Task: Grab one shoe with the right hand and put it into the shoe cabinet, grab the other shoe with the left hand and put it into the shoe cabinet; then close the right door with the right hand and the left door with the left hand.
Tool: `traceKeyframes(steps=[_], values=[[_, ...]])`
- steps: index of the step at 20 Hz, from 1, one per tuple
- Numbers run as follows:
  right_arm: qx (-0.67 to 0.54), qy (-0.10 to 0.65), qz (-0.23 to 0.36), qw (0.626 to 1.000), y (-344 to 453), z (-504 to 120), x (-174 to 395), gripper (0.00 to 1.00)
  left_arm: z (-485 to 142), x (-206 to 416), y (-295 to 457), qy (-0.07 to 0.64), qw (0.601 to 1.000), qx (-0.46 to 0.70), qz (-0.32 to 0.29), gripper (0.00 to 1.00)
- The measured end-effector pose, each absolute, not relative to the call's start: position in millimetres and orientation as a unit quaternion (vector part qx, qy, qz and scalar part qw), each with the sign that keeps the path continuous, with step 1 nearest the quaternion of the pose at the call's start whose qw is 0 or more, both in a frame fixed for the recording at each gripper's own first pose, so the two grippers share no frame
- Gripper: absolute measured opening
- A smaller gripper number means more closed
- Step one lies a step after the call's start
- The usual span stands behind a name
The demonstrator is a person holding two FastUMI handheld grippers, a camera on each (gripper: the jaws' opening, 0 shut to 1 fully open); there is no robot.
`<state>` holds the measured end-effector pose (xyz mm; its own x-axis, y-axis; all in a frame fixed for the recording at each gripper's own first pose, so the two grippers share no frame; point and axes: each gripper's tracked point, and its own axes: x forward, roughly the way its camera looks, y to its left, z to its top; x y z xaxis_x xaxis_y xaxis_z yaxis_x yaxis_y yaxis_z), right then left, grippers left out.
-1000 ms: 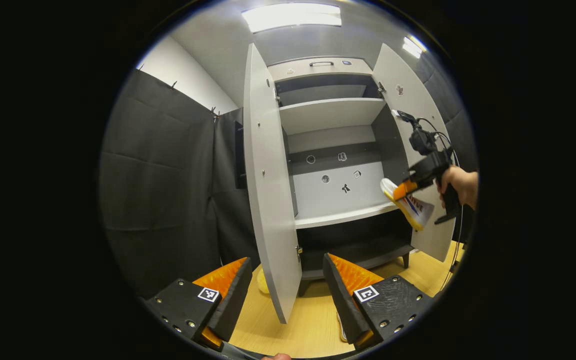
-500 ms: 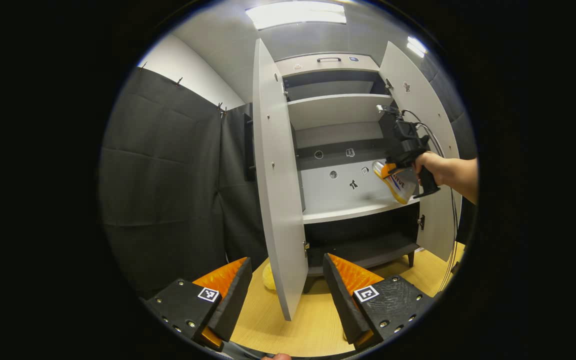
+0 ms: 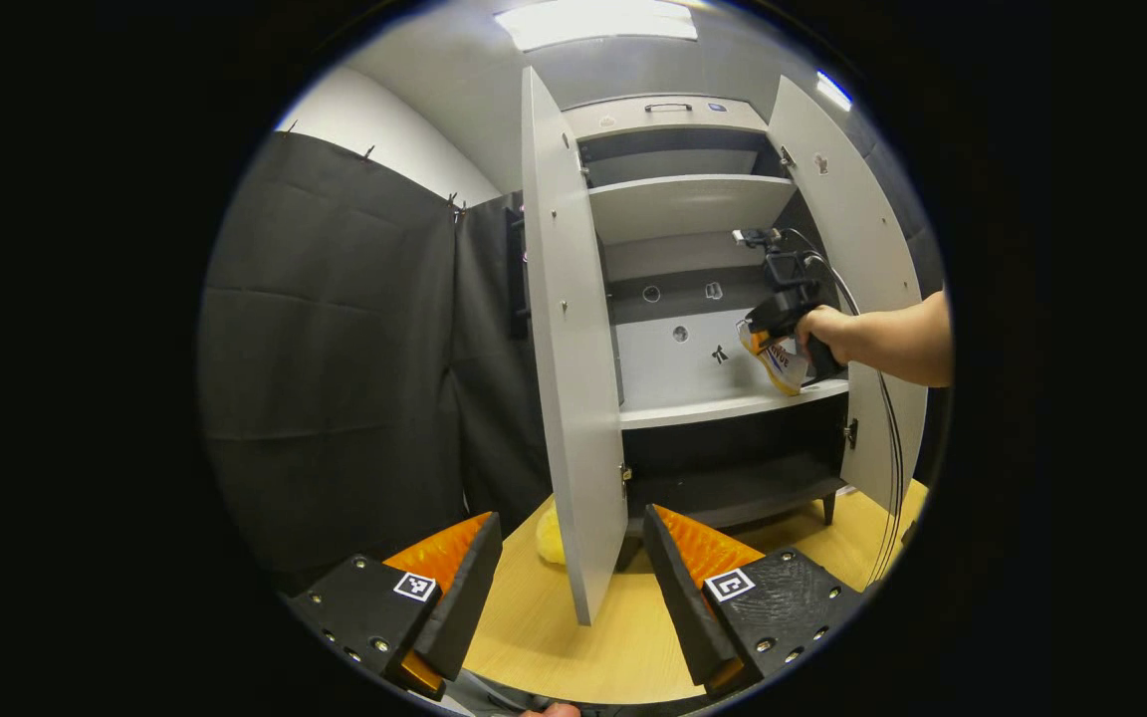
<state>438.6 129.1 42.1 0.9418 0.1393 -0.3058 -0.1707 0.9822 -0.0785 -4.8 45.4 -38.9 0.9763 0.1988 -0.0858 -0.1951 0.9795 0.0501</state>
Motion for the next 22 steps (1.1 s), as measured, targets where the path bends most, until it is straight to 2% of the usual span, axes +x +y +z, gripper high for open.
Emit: traceKeyframes(steps=[3, 4, 5, 6, 7, 8, 9, 11, 16, 22], values=[[-0.069, 0.159, 0.061, 0.983, 127.3, 30.1, 445.2, 0.07, -43.8, -6.3, 45.5, 0.052, 0.993, 0.016, 0.101, 0.78], [-0.071, 0.165, 0.057, 0.982, 127.1, 24.7, 446.2, 0.13, -45.0, -7.3, 45.5, 0.054, 0.993, 0.014, 0.101, 0.78], [-0.074, 0.163, 0.050, 0.983, 124.1, 24.3, 445.0, 0.15, -45.8, -7.5, 44.5, 0.056, 0.993, 0.014, 0.099, 0.78], [-0.068, 0.151, 0.055, 0.985, 126.9, 30.7, 444.8, 0.24, -45.9, -7.8, 44.1, 0.059, 0.993, 0.014, 0.097, 0.78], [-0.070, 0.139, 0.050, 0.987, 126.5, 36.1, 443.5, 0.27, -47.0, -8.1, 42.9, 0.061, 0.994, 0.013, 0.093, 0.78], [-0.078, 0.122, 0.042, 0.989, 122.9, 46.2, 440.9, 0.47, -48.0, -7.7, 41.4, 0.063, 0.994, 0.011, 0.089, 0.78], [-0.082, 0.107, 0.041, 0.990, 121.8, 55.5, 436.0, 0.58, -49.3, -7.3, 38.9, 0.066, 0.994, 0.009, 0.082, 0.78], [-0.074, 0.078, 0.050, 0.993, 123.8, 74.7, 418.8, 0.99, -54.4, -1.8, 29.0, 0.070, 0.996, 0.004, 0.062, 0.78], [-0.048, 0.021, 0.061, 0.997, 111.0, 107.9, 350.4, 0.98, -69.4, 28.3, -8.5, 0.090, 0.995, -0.027, -0.018, 0.78], [-0.043, -0.004, 0.053, 0.998, 70.5, 111.6, 272.0, 0.98, -104.0, 67.0, -42.8, 0.141, 0.983, -0.053, -0.101, 0.77]])
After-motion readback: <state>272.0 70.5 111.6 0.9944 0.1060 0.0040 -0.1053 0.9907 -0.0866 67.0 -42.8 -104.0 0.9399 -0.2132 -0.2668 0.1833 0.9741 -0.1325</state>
